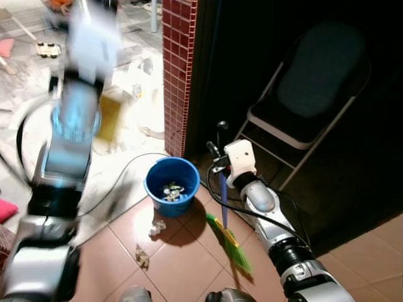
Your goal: Sweep floor
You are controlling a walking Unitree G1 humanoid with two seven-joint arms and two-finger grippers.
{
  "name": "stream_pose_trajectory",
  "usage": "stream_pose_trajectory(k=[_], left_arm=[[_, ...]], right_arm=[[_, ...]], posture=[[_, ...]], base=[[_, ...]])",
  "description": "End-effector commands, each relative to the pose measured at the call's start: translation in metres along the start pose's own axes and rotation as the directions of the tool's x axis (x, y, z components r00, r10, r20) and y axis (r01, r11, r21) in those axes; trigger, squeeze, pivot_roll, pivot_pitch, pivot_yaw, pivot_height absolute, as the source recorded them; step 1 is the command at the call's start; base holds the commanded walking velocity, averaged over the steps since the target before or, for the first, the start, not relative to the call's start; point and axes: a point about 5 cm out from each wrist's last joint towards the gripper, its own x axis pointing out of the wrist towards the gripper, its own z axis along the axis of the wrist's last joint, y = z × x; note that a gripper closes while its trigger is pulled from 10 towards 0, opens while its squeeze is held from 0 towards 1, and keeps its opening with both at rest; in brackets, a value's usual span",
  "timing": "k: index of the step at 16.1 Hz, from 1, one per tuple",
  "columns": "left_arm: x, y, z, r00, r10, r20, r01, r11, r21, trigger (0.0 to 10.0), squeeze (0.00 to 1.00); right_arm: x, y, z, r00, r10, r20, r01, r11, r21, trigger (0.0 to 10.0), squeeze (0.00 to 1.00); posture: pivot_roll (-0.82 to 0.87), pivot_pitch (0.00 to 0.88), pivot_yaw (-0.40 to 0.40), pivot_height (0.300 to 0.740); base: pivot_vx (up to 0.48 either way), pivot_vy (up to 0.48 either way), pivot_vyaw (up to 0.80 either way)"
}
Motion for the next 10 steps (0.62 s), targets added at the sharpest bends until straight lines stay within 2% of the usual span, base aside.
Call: stream_pose_trajectory(k=[1,3,4,6,7,8,9,10], left_arm=[[0.0,0.0,0.002,1.0,0.001,0.017,-0.001,1.0,0.028,10.0,0.0],[-0.013,-0.011,-0.014,0.998,-0.014,-0.06,0.014,1.0,-0.003,10.0,0.0],[-0.025,-0.02,-0.028,0.991,-0.015,-0.136,0.008,0.999,-0.047,10.0,0.0],[-0.039,-0.031,-0.042,0.976,-0.023,-0.215,0.005,0.997,-0.082,10.0,0.0],[-0.047,-0.036,-0.047,0.973,-0.041,-0.226,0.019,0.995,-0.098,10.0,0.0],[-0.056,-0.034,-0.048,0.976,-0.01,-0.217,0.003,0.999,-0.035,10.0,0.0],[-0.066,-0.038,-0.057,0.975,-0.019,-0.221,0.023,1.0,0.017,10.0,0.0],[-0.069,-0.039,-0.06,0.972,-0.016,-0.233,0.017,1.0,0.0,10.0,0.0]], right_arm=[[0.002,-0.003,0.005,1.0,-0.003,0.026,0.003,1.0,-0.009,10.0,0.0],[0.001,-0.002,0.005,1.0,-0.003,0.024,0.003,1.0,-0.005,10.0,0.0],[0.001,-0.002,0.004,1.0,-0.002,0.021,0.002,1.0,-0.002,10.0,0.0],[0.0,-0.002,0.003,1.0,-0.002,0.019,0.002,1.0,-0.001,10.0,0.0],[-0.001,-0.002,0.003,1.0,-0.003,0.019,0.003,1.0,0.001,10.0,0.0],[-0.001,-0.002,0.002,1.0,-0.005,0.017,0.005,1.0,0.001,10.0,0.0],[-0.001,-0.003,0.002,1.0,-0.008,0.014,0.008,1.0,0.007,10.0,0.0],[-0.001,-0.003,0.002,1.0,-0.008,0.014,0.008,1.0,0.009,10.0,0.0]], posture=[[0.07,0.0,-0.086,0.74],[0.07,0.0,-0.086,0.74],[0.07,0.0,-0.085,0.74],[0.06,0.0,-0.085,0.74],[0.06,0.0,-0.085,0.74],[0.07,0.0,-0.085,0.74],[0.06,0.0,-0.087,0.74],[0.06,0.0,-0.089,0.74]], base=[[0.0,0.0,0.0],[0.0,0.0,0.0],[0.0,0.0,0.0],[0.0,0.0,0.0],[0.0,0.0,0.0],[0.0,0.0,0.0],[0.0,0.0,0.0],[0.0,0.0,0.0]])
